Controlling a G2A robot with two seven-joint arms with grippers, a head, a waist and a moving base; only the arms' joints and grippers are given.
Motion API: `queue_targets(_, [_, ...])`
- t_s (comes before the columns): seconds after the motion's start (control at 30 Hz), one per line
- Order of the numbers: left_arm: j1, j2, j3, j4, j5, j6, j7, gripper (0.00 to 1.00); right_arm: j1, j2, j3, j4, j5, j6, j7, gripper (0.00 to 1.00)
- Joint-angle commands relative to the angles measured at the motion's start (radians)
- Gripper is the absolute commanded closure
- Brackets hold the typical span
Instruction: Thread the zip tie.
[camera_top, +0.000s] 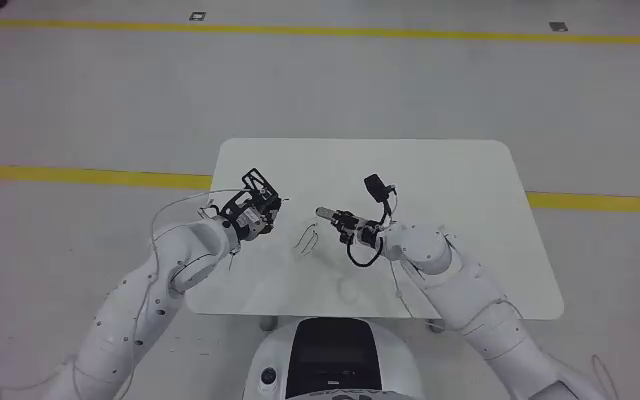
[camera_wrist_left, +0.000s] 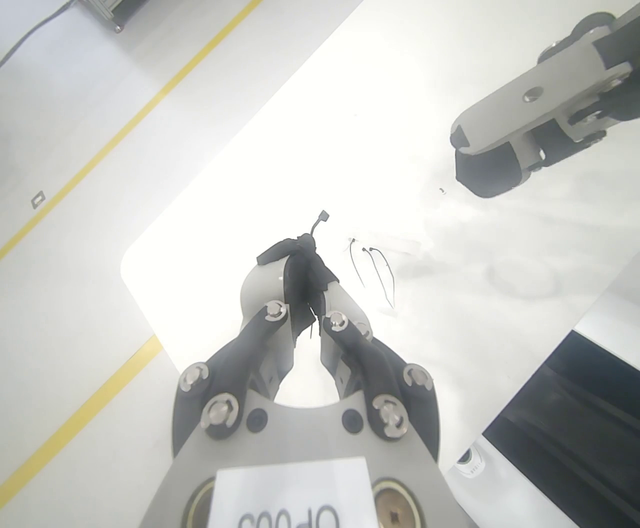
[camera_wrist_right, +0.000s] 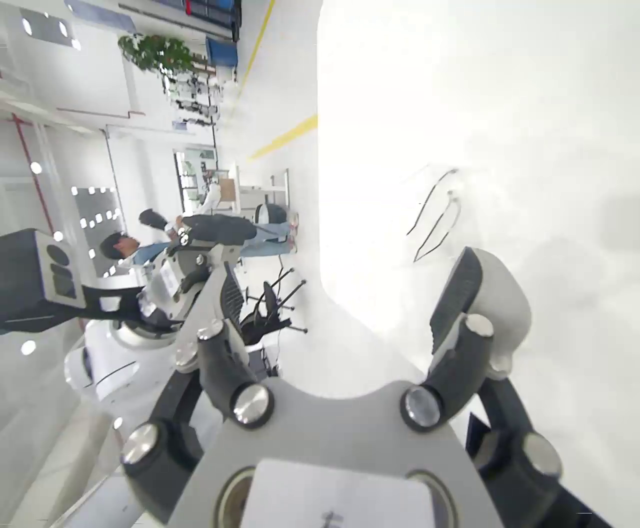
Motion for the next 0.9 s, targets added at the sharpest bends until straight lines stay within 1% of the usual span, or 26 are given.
queue_targets(0.0, [0.000, 0.000, 0.000, 0.000, 0.000, 0.000, 0.000, 1.00, 0.028, -0.008, -0.006, 0.037, 0.076, 0.016, 0.043, 0.00])
queue_targets(0.03, [0.000, 0.000, 0.000, 0.000, 0.000, 0.000, 0.000, 1.00, 0.050, -0.014, -0.011, 0.082, 0.127, 0.016, 0.071, 0.00])
queue_targets(0.07, [0.000, 0.000, 0.000, 0.000, 0.000, 0.000, 0.000, 1.00, 0.068, -0.018, -0.017, 0.116, 0.146, 0.016, 0.079, 0.00])
queue_targets(0.1, [0.000, 0.000, 0.000, 0.000, 0.000, 0.000, 0.000, 1.00, 0.082, -0.023, -0.019, 0.135, 0.185, 0.016, 0.085, 0.00])
queue_targets(0.43, [0.000, 0.000, 0.001, 0.002, 0.001, 0.002, 0.002, 1.00, 0.077, -0.024, -0.019, 0.134, 0.188, 0.010, 0.080, 0.00])
queue_targets(0.53, [-0.008, -0.003, 0.022, 0.020, 0.039, 0.006, 0.014, 1.00, 0.075, -0.029, -0.010, 0.147, 0.256, 0.005, 0.081, 0.00])
queue_targets(0.57, [-0.012, -0.004, 0.032, 0.024, 0.061, 0.000, 0.015, 1.00, 0.079, -0.033, -0.005, 0.159, 0.297, 0.013, 0.081, 0.00])
queue_targets(0.67, [-0.011, -0.003, 0.047, 0.028, 0.094, 0.000, 0.026, 1.00, 0.096, -0.041, -0.007, 0.183, 0.356, 0.014, 0.087, 0.00])
queue_targets(0.7, [-0.009, -0.002, 0.052, 0.029, 0.109, 0.000, 0.032, 1.00, 0.106, -0.046, -0.010, 0.201, 0.393, 0.016, 0.092, 0.00])
queue_targets(0.77, [-0.004, 0.001, 0.057, 0.029, 0.117, 0.000, 0.045, 1.00, 0.125, -0.055, -0.026, 0.235, 0.429, 0.016, 0.098, 0.00])
queue_targets(0.8, [-0.001, 0.002, 0.061, 0.029, 0.120, 0.000, 0.054, 1.00, 0.141, -0.061, -0.041, 0.269, 0.460, 0.016, 0.117, 0.00])
queue_targets(0.87, [0.000, 0.005, 0.064, 0.025, 0.130, 0.000, 0.065, 1.00, 0.170, -0.069, -0.056, 0.310, 0.484, 0.016, 0.124, 0.00])
